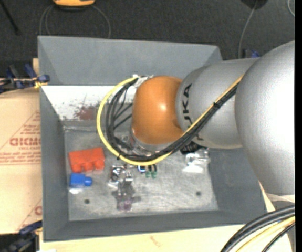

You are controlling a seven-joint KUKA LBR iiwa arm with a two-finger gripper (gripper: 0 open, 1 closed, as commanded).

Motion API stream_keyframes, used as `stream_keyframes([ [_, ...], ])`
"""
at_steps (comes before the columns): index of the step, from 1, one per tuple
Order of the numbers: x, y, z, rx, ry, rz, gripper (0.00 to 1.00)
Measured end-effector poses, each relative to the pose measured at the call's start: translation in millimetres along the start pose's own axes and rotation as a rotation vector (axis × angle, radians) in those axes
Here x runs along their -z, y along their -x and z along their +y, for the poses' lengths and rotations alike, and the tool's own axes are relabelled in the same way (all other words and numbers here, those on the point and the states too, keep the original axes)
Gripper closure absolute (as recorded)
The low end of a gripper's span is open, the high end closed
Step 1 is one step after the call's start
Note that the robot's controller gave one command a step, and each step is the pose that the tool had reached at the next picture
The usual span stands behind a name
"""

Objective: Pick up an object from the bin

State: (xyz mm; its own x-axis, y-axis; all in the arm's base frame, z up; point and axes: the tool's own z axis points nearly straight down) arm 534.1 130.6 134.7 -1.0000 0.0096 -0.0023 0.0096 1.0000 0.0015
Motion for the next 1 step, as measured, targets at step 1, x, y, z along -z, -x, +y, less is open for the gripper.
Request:
stream_keyframes([
  [1, -60.0, 25.6, 54.1, -0.227, 0.000, -0.006, 0.00],
])
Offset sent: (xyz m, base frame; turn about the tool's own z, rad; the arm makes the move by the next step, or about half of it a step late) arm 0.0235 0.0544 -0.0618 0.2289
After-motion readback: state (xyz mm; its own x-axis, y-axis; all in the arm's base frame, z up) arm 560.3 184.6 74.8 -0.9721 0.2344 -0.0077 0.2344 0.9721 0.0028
